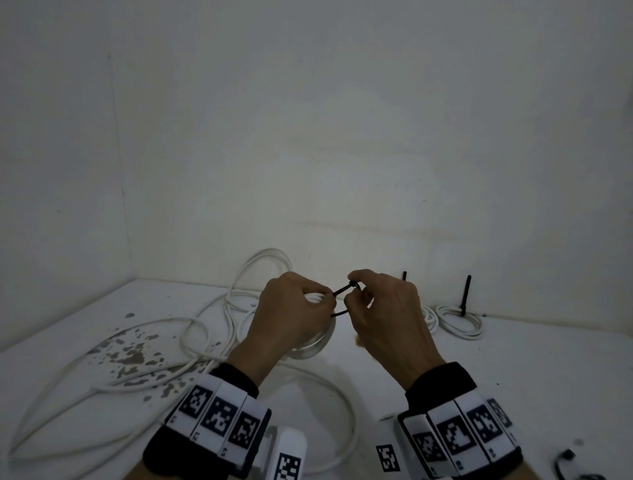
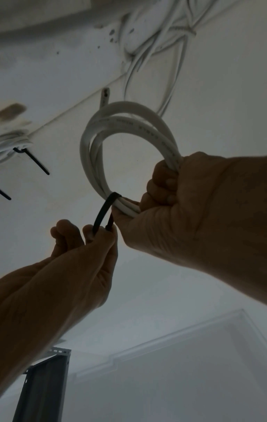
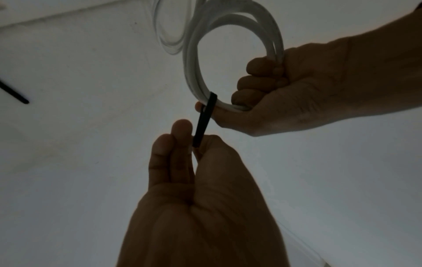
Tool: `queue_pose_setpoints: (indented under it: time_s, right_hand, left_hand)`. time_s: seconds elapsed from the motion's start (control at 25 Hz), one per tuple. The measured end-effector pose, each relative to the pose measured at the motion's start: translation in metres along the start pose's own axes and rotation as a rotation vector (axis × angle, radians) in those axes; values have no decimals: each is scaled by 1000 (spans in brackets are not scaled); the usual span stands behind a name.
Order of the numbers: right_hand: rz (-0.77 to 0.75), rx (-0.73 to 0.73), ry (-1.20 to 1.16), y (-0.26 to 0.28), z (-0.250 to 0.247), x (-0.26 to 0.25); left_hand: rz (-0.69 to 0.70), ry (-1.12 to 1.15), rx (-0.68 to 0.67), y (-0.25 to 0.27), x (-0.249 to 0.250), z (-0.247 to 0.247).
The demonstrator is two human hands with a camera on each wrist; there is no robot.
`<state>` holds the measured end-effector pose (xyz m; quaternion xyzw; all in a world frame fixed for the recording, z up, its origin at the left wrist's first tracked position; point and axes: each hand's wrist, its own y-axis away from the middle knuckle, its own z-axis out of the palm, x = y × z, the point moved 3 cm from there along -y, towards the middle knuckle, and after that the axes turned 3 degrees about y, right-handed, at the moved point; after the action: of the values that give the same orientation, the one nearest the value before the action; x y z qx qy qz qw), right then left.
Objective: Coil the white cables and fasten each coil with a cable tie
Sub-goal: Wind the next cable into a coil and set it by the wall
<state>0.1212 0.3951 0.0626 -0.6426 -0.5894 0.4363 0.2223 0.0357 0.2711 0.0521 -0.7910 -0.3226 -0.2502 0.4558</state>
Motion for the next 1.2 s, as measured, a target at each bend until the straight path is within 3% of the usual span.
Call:
queue_pose_setpoints:
  time_s: [0.16, 0.28, 0.4, 0.52, 0.56, 0.72, 0.92, 1.08, 1.2]
  right_hand:
    - [9, -74, 16, -1, 0, -2]
    - [130, -175, -102, -3, -3, 0]
    - [380, -271, -571, 0, -5, 3]
    - [565, -255, -1003, 0, -9, 5]
    - [560, -214, -990, -2, -11, 6]
    - [348, 38, -473, -5, -23, 3]
    - [298, 221, -459, -10, -42, -9]
    - [79, 175, -398, -5, -42, -32]
    - [-135, 35, -316, 9, -24, -49]
  left_hand:
    - [28, -15, 1, 1, 3, 0]
    - [77, -29, -9, 1, 4, 0]
    - [152, 14, -46, 0, 11, -5]
    - [137, 112, -50, -1, 14, -9]
    - [111, 144, -57, 0, 13, -6]
    - [21, 211, -21, -1, 4, 7]
    - [-54, 355, 28, 3, 3, 10]
    - [-179, 482, 119, 0, 0, 7]
    - [-153, 515, 187, 0, -4, 5]
